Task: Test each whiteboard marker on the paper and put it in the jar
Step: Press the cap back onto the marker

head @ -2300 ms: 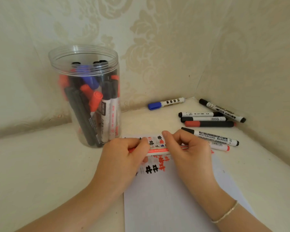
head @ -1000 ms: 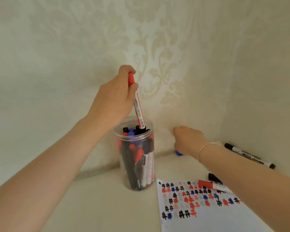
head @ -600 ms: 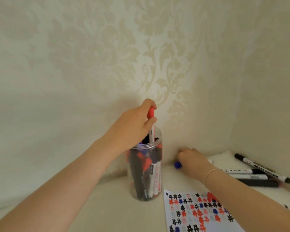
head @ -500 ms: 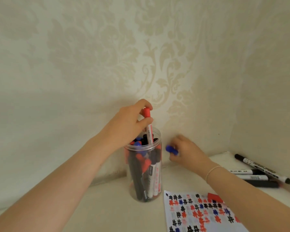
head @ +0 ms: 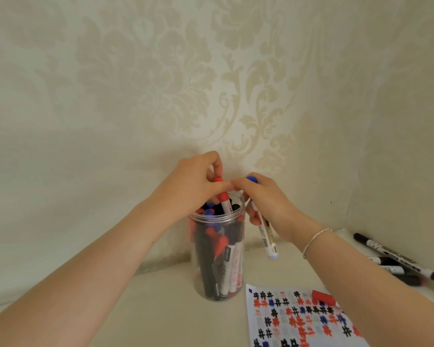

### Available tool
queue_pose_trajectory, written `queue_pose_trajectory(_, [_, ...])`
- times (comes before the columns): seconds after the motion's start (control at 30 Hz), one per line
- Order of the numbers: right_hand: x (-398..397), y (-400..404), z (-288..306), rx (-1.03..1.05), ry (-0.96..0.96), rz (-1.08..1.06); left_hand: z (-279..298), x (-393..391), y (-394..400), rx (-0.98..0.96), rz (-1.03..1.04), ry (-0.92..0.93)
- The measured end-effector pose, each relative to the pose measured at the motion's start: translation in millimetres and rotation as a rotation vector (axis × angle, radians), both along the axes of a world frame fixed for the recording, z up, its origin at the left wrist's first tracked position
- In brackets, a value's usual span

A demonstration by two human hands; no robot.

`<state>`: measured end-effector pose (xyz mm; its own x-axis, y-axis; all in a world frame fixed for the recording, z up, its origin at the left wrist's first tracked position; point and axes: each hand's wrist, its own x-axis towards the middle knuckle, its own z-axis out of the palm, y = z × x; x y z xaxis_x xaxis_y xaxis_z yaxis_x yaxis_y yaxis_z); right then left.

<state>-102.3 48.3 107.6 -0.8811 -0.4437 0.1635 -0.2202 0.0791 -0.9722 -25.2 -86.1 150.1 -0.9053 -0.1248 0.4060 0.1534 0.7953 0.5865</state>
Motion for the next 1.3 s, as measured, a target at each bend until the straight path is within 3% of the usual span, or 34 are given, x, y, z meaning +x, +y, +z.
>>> queue_pose_trajectory(0.23, [2, -3, -3, 0.079, 0.079, 0.006, 8, -5, -1, -0.011, 0.042, 0.133])
queue_pose_trajectory(0.43, [4, -7, -14, 0.005, 0.087, -0.063, 28, -7, 0, -0.175, -0.110, -0.137])
queue_pose_trajectory(0.53, [6, -8, -15, 0.000, 0.154, -0.067, 15, -4, -2, -0.395, -0.122, -0.341])
queue_pose_trajectory(0.67, [7, -9, -10, 0.014, 0.274, -0.097, 9, -2, -3, -0.440, -0.015, -0.290])
queue_pose_trajectory(0.87, [7, -8, -4, 0.108, 0.260, -0.086, 23, -7, 4, -0.623, 0.021, -0.489])
queue_pose_trajectory(1.1, [7, -7, -6, 0.081, 0.237, -0.059, 25, -7, -2, -0.196, -0.131, -0.573])
queue_pose_trajectory(1.13, [7, -7, -7, 0.072, 0.235, -0.060, 25, -5, -5, -0.232, -0.079, -0.548])
queue_pose_trajectory(1.23, [8, -8, -9, 0.061, 0.231, -0.074, 22, -3, -2, -0.605, 0.093, -0.483])
queue_pose_trajectory(1.3, [8, -9, -9, 0.054, 0.233, -0.074, 18, -6, 9, -0.679, 0.114, -0.466])
